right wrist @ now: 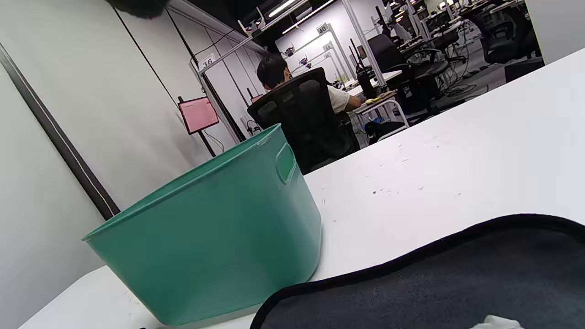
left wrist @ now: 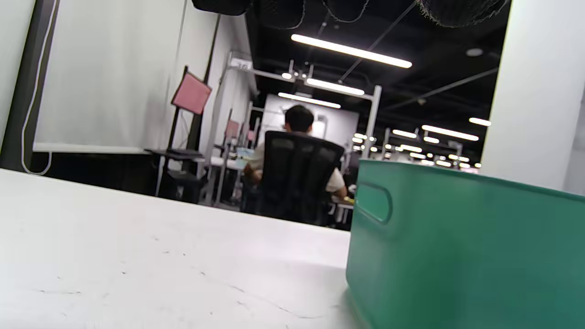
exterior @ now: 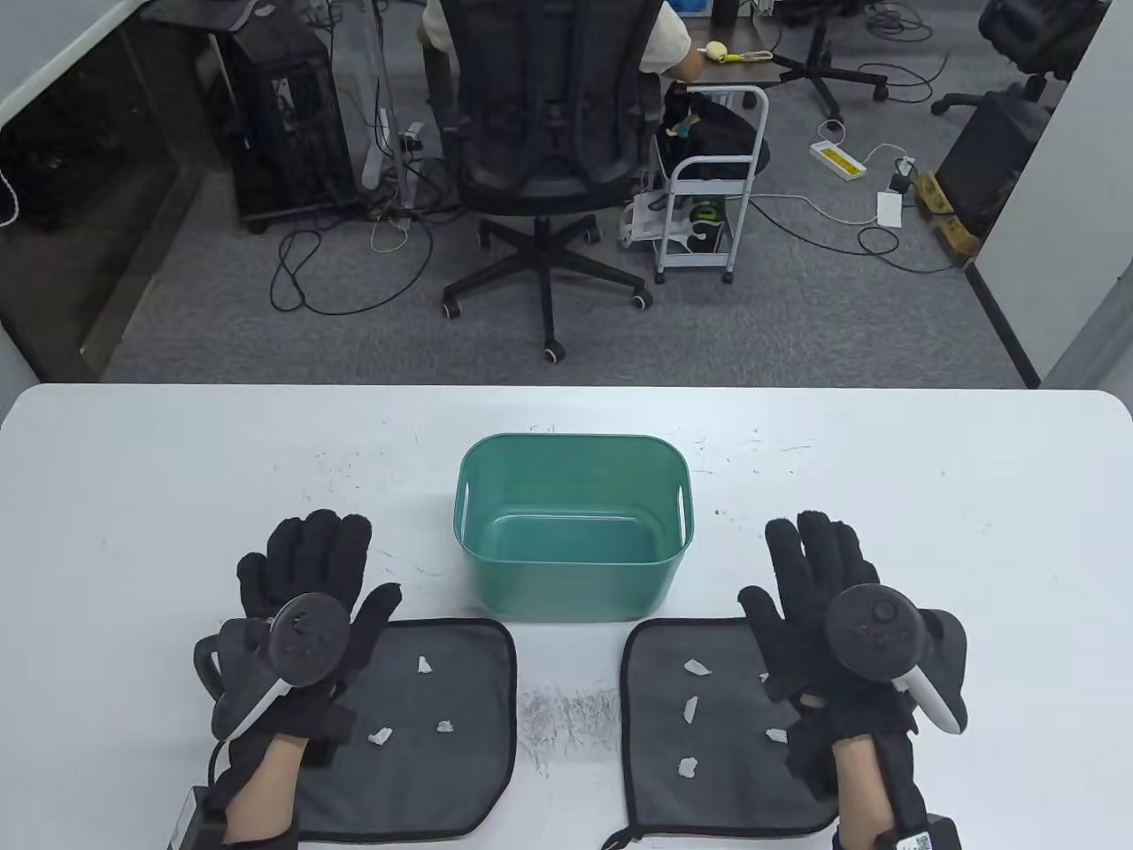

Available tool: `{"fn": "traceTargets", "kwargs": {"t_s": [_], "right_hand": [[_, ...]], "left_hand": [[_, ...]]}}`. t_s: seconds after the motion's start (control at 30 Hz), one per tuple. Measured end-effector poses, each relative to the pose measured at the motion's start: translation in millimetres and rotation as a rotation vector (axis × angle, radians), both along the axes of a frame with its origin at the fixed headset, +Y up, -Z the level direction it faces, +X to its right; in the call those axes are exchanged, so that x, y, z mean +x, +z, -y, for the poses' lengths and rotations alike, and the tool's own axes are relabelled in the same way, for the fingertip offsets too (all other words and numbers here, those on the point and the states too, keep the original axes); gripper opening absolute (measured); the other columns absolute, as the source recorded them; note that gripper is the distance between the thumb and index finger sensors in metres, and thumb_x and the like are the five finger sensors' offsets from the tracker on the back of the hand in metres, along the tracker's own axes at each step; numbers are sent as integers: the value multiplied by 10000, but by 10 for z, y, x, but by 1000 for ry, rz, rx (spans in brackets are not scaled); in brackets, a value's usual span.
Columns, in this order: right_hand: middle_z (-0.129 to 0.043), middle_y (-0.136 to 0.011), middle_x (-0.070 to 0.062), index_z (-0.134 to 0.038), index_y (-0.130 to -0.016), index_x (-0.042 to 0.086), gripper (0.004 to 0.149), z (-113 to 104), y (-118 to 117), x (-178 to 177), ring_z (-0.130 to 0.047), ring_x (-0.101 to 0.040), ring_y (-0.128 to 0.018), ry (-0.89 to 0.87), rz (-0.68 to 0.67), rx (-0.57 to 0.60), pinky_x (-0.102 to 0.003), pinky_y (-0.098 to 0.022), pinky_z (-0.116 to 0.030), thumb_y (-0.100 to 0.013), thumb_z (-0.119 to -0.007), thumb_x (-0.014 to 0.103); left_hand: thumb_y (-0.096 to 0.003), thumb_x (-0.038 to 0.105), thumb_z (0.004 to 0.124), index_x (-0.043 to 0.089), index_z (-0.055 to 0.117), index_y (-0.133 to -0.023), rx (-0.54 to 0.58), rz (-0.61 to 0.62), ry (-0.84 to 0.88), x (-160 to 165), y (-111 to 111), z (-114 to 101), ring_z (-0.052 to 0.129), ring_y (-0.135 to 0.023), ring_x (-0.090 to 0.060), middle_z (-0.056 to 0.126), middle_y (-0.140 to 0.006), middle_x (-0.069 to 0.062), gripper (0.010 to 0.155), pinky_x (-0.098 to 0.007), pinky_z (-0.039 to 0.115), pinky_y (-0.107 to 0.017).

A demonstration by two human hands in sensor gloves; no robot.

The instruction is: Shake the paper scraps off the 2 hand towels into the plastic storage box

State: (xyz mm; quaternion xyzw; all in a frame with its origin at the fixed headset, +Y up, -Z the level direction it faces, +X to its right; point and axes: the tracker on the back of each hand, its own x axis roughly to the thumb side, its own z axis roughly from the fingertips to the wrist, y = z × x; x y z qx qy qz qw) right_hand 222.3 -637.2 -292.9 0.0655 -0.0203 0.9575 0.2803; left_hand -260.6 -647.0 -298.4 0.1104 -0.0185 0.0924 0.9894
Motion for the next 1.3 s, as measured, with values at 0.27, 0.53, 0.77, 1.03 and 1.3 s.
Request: {"fn": "traceTargets", "kwargs": {"t_s": [0.27,0.53,0.77,1.03,1.3], "right_hand": [[-277,-1177,-87,-392,-1090,309,718,2,6,-2,-254,-456,-1062,8,-3,-6,-669,-724,-276,-481,-686,551],[-323,-1173,-99,-404,-1089,290,718,26,5,1,-289,-463,-1058,-22,-6,-28,-665,-726,-306,-482,-688,547],[-436,-1159,-110,-430,-1086,263,715,68,24,-143,-405,-471,-1044,28,-25,-50,-647,-728,-386,-483,-693,543],[-521,-1131,-124,-465,-1079,237,707,201,0,-553,-527,-463,-1011,64,-97,-134,-622,-716,-467,-483,-698,539],[-583,-1107,-118,-482,-1073,230,702,494,2,-1494,-613,-447,-978,142,-226,-269,-600,-699,-527,-481,-695,543]], "left_hand": [[-502,658,600,352,406,-1171,-3,-7,0,-5,-1,-7,406,-1179,-435,459,-1283,-83,761,-735,369,-791],[-506,649,601,341,423,-1169,5,-19,16,-56,19,-20,448,-1171,-431,493,-1272,-87,752,-728,398,-790],[-514,632,597,334,434,-1168,-4,-23,24,-84,23,-21,480,-1164,-427,513,-1265,-91,737,-719,425,-789],[-520,617,608,319,435,-1167,-75,-47,9,-196,-16,101,509,-1150,-430,528,-1256,-100,733,-712,450,-783],[-524,592,635,298,426,-1165,-340,-211,-69,-606,-111,573,511,-1139,-438,523,-1247,-109,735,-699,452,-783]]}}
